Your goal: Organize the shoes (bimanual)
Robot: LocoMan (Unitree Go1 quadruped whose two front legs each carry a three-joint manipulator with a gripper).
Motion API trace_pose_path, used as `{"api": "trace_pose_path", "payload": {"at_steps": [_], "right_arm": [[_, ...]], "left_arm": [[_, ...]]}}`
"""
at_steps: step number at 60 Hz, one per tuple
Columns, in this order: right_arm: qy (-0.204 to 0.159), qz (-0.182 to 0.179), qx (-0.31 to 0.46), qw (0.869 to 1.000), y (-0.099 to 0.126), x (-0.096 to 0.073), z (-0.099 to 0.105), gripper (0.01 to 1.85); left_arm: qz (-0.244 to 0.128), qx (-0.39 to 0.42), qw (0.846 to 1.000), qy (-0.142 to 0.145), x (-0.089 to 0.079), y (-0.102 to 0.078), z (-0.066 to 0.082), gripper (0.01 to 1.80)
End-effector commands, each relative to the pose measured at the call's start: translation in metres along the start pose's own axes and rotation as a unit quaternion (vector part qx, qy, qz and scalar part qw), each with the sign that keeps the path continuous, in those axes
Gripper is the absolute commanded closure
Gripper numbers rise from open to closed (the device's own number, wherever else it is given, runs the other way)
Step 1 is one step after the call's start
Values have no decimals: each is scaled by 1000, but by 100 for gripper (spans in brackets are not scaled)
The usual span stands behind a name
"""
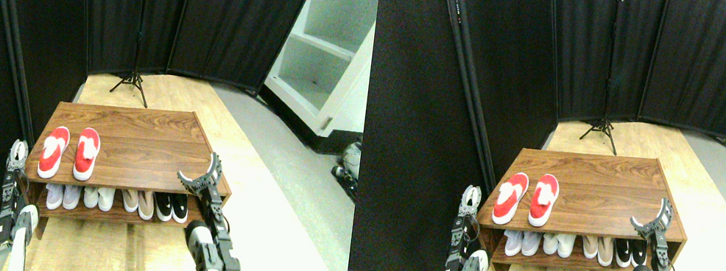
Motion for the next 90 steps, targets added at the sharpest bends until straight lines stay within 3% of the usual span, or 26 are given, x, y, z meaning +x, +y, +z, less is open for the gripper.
{"api": "trace_pose_path", "payload": {"at_steps": [1, 16, 20, 30, 47, 63, 78, 85, 90], "right_arm": [[-13, 21, -5, 1000, 6, 2, 3, 102], [-17, 22, 1, 1000, 5, 1, 3, 102], [-16, 22, -2, 1000, 6, 1, 3, 102], [-23, 28, 1, 999, 6, 0, 3, 103], [-31, 29, 6, 999, 8, -2, 4, 103], [-44, 43, 2, 998, 10, -1, 4, 103], [-50, 46, 7, 998, 10, 0, 4, 104], [-54, 52, 4, 997, 11, 0, 6, 104], [-58, 59, 3, 997, 10, 1, 6, 103]], "left_arm": [[2, 16, 1000, -4, 7, 0, -2, 180], [38, 32, 999, 21, 24, 12, -13, 180], [26, 46, 998, 28, 28, 14, -15, 180], [38, 43, 998, 37, 37, 16, -17, 180], [64, 37, 996, 40, 34, 10, -25, 180], [68, 41, 994, 69, 36, 9, -37, 180], [81, 51, 992, 80, 37, 3, -46, 180], [91, 34, 993, 72, 37, 6, -52, 180], [96, 17, 992, 84, 36, 6, -56, 180]]}}
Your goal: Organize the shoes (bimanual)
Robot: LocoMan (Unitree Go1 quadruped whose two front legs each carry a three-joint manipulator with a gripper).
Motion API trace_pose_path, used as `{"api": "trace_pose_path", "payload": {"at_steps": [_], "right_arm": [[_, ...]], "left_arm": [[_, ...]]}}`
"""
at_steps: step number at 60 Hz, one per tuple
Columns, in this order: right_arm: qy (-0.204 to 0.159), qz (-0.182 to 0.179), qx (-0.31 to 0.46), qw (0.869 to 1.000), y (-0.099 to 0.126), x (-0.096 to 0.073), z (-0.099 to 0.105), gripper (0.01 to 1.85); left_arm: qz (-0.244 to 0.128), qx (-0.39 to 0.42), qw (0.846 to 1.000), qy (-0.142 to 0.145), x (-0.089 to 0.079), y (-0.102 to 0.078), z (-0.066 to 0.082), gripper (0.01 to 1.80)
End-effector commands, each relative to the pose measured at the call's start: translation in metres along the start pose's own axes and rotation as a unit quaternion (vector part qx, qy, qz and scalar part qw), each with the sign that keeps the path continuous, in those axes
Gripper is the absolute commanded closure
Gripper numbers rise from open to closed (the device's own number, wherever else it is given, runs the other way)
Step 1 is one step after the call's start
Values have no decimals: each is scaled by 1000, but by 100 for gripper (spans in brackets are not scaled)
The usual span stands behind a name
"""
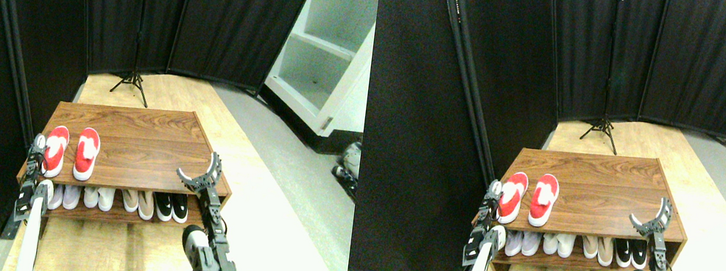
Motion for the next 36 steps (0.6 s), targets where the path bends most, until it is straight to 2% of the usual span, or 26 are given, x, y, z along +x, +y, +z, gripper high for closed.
{"api": "trace_pose_path", "payload": {"at_steps": [1, 2, 5, 16, 27, 36], "right_arm": [[-16, 18, 0, 1000, 3, 2, 3, 103], [-16, 18, 0, 1000, 3, 2, 3, 103], [-17, 14, -1, 1000, 5, 2, 3, 103], [-20, 17, -3, 1000, 5, 2, 2, 103], [-29, 23, -3, 999, 5, 1, 4, 105], [-34, 28, -1, 999, 6, 1, 4, 105]], "left_arm": [[-7, -15, 1000, 7, 1, -6, -6, 180], [-6, -13, 1000, 14, -3, -12, -6, 180], [-5, -3, 1000, 15, 1, -6, -11, 180], [-9, 25, 999, 36, -1, -11, -17, 180], [19, 4, 999, 44, -2, -13, -21, 180], [17, -29, 998, 56, -5, -16, -27, 180]]}}
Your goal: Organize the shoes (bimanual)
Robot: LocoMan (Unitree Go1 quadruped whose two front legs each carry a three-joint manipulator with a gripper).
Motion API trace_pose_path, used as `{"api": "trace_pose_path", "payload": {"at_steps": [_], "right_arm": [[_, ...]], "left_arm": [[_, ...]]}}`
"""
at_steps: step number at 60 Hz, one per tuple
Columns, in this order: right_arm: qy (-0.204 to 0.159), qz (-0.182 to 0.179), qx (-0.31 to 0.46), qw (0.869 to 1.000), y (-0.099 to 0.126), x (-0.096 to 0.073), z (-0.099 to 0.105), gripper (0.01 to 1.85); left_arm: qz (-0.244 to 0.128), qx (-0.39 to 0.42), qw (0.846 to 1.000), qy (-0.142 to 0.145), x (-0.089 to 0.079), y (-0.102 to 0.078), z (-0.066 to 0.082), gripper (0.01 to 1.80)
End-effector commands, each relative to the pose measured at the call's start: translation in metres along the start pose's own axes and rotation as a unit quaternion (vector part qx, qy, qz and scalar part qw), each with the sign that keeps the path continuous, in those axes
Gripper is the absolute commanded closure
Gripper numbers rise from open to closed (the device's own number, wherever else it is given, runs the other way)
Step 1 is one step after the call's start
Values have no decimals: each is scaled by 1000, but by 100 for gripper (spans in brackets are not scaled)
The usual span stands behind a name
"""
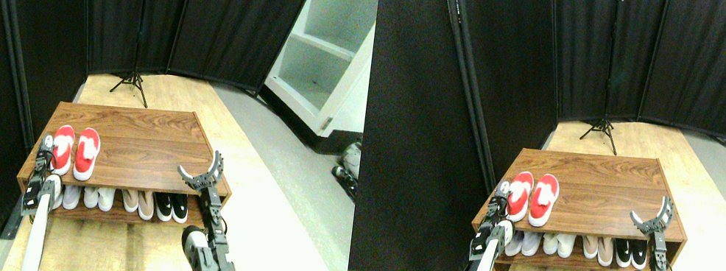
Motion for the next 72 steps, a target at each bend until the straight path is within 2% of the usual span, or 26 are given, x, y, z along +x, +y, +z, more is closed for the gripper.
{"api": "trace_pose_path", "payload": {"at_steps": [1, 8, 16, 18, 24, 31, 34, 36, 40, 45, 50, 56, 58, 65, 67, 72], "right_arm": [[-18, 10, -2, 1000, 4, 1, 1, 104], [-19, 8, -1, 1000, 4, 1, 1, 104], [-19, 10, -1, 1000, 4, 2, 0, 105], [-20, 10, 0, 1000, 3, 2, 0, 105], [-22, 10, -6, 1000, 3, 1, 0, 105], [-25, 7, 0, 1000, 3, 1, 0, 105], [-24, 4, 0, 1000, 3, 1, 0, 104], [-24, 5, -1, 1000, 3, 0, 0, 104], [-25, 4, -3, 1000, 2, 0, 0, 105], [-25, 7, -2, 1000, 1, 0, 1, 106], [-30, 10, -3, 999, 1, 1, 0, 108], [-42, 4, -4, 999, -1, 1, 1, 126], [-44, 4, -3, 999, -1, 2, 1, 128], [-41, -3, 1, 999, -1, 2, 3, 129], [-42, 0, 3, 999, -1, 2, 3, 129], [-45, 2, 3, 999, -2, 2, 3, 131]], "left_arm": [[-11, -26, 999, 20, -1, -4, -10, 180], [-9, -30, 999, 34, 2, -2, -15, 180], [4, -44, 998, 43, -3, -9, -19, 180], [-3, -45, 998, 48, -1, -7, -20, 180], [-6, -54, 997, 49, -4, -12, -26, 180], [-2, -60, 996, 62, -9, -19, -30, 180], [-4, -59, 996, 72, -5, -17, -32, 180], [-3, -57, 996, 73, -10, -23, -32, 180], [-2, -44, 997, 71, -6, -18, -35, 180], [2, -43, 997, 64, -8, -19, -35, 180], [-25, -46, 997, 52, -7, -18, -33, 180], [-48, -29, 998, 4, -8, -16, -19, 180], [-56, -32, 998, -11, -4, -11, -15, 180], [-73, -4, 996, -47, -4, -7, 0, 180], [-71, -17, 996, -51, 1, -1, 3, 180], [-69, -10, 996, -63, -1, 1, 13, 180]]}}
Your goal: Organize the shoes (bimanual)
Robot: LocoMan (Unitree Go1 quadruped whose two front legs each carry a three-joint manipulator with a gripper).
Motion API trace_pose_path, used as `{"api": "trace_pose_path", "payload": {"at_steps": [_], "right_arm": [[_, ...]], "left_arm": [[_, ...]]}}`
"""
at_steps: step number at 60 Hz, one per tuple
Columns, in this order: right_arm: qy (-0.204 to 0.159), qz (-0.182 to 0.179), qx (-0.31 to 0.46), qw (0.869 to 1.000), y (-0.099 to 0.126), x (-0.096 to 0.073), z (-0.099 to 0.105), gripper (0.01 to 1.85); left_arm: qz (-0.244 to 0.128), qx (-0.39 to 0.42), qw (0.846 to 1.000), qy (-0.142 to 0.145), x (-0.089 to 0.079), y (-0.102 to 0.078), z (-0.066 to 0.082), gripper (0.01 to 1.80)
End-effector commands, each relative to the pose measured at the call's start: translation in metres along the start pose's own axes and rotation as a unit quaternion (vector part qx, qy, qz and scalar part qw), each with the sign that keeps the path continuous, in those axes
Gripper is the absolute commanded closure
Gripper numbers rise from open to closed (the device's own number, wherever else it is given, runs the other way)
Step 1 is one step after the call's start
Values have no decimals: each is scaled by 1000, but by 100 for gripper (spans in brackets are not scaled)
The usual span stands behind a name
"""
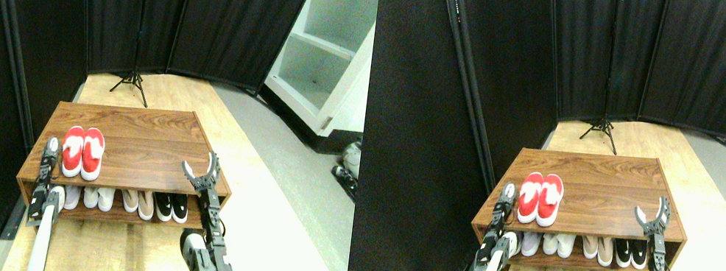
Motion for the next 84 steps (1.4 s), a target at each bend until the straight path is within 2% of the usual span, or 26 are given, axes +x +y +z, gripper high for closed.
{"api": "trace_pose_path", "payload": {"at_steps": [1, 5, 8, 10, 13, 20, 23, 26, 32, 36, 41, 44, 46, 49, 53, 56, 59, 61, 71, 78, 84], "right_arm": [[-12, 14, 5, 1000, 2, 2, 1, 131], [-13, 9, 6, 1000, 2, 2, 1, 129], [-16, 5, 11, 1000, 2, 1, 0, 129], [-21, 6, 20, 1000, 2, 1, 0, 133], [-25, 0, 31, 999, 1, 1, 0, 139], [-49, -11, 55, 997, -2, 1, -1, 178], [-58, -10, 46, 997, -3, 1, -1, 185], [-75, -12, 37, 996, -4, 1, -1, 185], [-83, -21, 39, 996, -5, 0, 1, 185], [-87, -21, 43, 995, -6, 0, 2, 185], [-95, -23, 38, 994, -7, -1, 2, 185], [-96, -22, 38, 994, -7, -1, 2, 185], [-96, -24, 45, 994, -8, -1, 2, 185], [-94, -28, 50, 994, -8, -2, 2, 185], [-92, -30, 53, 994, -10, -1, 2, 185], [-93, -44, 57, 993, -12, -1, 1, 185], [-93, -42, 57, 993, -16, 0, 0, 185], [-91, -42, 62, 993, -18, 0, -1, 185], [-88, -54, 85, 991, -22, 1, -3, 185], [-84, -63, 105, 989, -21, 0, -2, 185], [-71, -73, 124, 987, -19, -1, 2, 185]], "left_arm": [[-14, 21, 1000, -17, 2, 0, 9, 180], [-23, 28, 999, -22, 3, 3, 15, 180], [-17, -6, 999, -31, 3, 3, 17, 180], [-7, -28, 999, -36, 3, 5, 17, 180], [-12, -27, 999, -38, 1, 3, 18, 180], [-18, -71, 997, -35, -3, 3, 19, 180], [-15, -90, 995, -32, -7, -1, 20, 180], [-20, -108, 994, -24, -10, -2, 21, 180], [-29, -119, 992, -26, -15, -5, 22, 180], [-36, -140, 989, -15, -20, -8, 21, 180], [-44, -150, 988, 5, -32, -16, 21, 180], [-43, -153, 987, 5, -39, -23, 22, 180], [-45, -159, 986, 11, -39, -19, 21, 180], [-49, -155, 987, 21, -47, -24, 22, 180], [-45, -158, 986, 18, -55, -30, 23, 180], [-51, -151, 987, 26, -62, -32, 23, 180], [-46, -143, 988, 28, -68, -33, 24, 180], [-44, -154, 987, 30, -77, -38, 24, 180], [-36, -176, 983, 32, -97, -47, 22, 180], [-27, -185, 982, 40, -107, -46, 17, 180], [-36, -170, 984, 49, -114, -43, 13, 180]]}}
